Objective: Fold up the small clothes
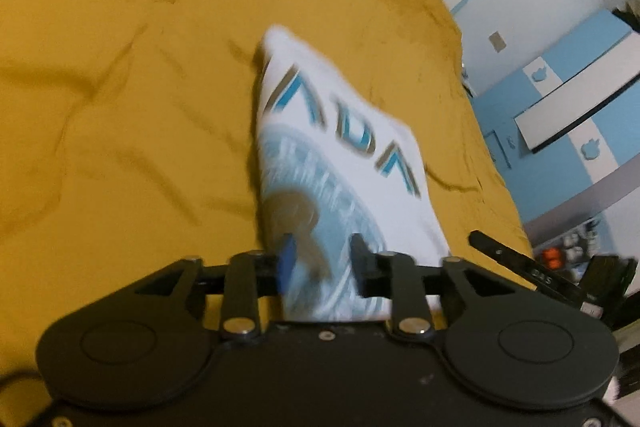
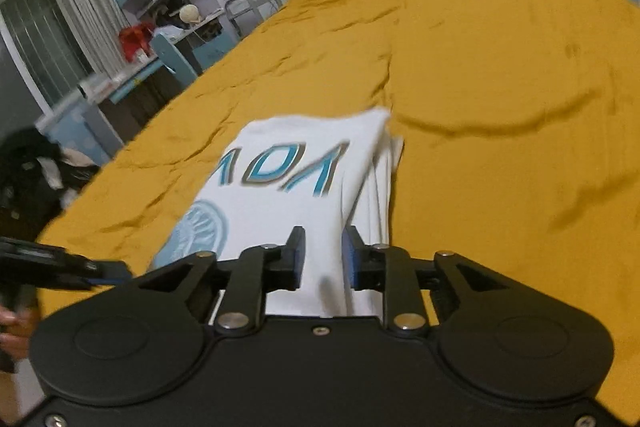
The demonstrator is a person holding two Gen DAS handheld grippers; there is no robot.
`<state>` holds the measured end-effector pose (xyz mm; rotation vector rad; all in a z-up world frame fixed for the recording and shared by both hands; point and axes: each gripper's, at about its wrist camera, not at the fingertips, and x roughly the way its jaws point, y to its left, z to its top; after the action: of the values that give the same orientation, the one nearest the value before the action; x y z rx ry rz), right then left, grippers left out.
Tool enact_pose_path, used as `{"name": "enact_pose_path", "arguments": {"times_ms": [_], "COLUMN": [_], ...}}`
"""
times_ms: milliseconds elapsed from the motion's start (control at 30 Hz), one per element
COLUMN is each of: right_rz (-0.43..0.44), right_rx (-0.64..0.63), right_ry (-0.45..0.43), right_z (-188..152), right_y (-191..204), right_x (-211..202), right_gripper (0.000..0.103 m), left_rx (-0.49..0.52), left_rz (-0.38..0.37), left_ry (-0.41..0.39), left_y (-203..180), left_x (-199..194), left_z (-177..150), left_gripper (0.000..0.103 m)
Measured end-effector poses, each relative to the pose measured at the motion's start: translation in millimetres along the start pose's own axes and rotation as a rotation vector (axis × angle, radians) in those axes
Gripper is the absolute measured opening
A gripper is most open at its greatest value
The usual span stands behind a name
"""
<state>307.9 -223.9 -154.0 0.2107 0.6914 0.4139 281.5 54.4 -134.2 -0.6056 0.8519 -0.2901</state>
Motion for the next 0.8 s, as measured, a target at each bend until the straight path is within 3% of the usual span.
{"name": "enact_pose_path", "arguments": {"times_ms": [67,167,300,467,533,633,733,767,800], "right_rz": [-0.053,-0.113,-0.067,-0.106,-0.109,-0.11,-0.107,-0.115,-0.128], "right_rx": [0.013,0.028,0.03,0.022,0.036,0.027,-0.005,-0.023,-0.041], "right_ry": [0.002,-0.012,-0.046,0.059,0.062,0.065,0.025,0.002,-0.02], "right_z": [7.4,14.4,13.1,-1.3,-6.6,-2.2,12.6,20.4,26.0], "right_y": [2.4,8.7,26.1,22.8,15.5,17.9,26.7,31.0,34.4], "right_x": [18.8,36.4,44.2,72.4,77.6,74.2,69.8,71.1,72.8], "right_gripper": [0.025,0.025,0.025,0.02,0.014,0.015,0.025,0.028,0.039], "left_rx": [0.035,0.058,0.047,0.058,0.063,0.053,0.081,0.084,0.088], "left_rz": [0.036,0.071,0.105,0.132,0.13,0.132,0.133,0.152,0.181], "left_ry": [-0.046,-0.077,-0.044,-0.011,-0.007,0.006,-0.015,-0.017,-0.024], "left_y": [-11.1,-20.7,-20.4,-10.0,-9.1,-13.5,-26.5,-29.3,-32.6], "left_x": [12.1,40.4,77.1,100.0,102.4,101.0,100.7,105.8,110.9], "left_z": [6.5,17.7,20.3,17.6,19.0,28.7,48.6,55.5,63.1], "left_gripper": [0.05,0.05,0.051,0.054,0.055,0.054,0.071,0.085,0.093]}}
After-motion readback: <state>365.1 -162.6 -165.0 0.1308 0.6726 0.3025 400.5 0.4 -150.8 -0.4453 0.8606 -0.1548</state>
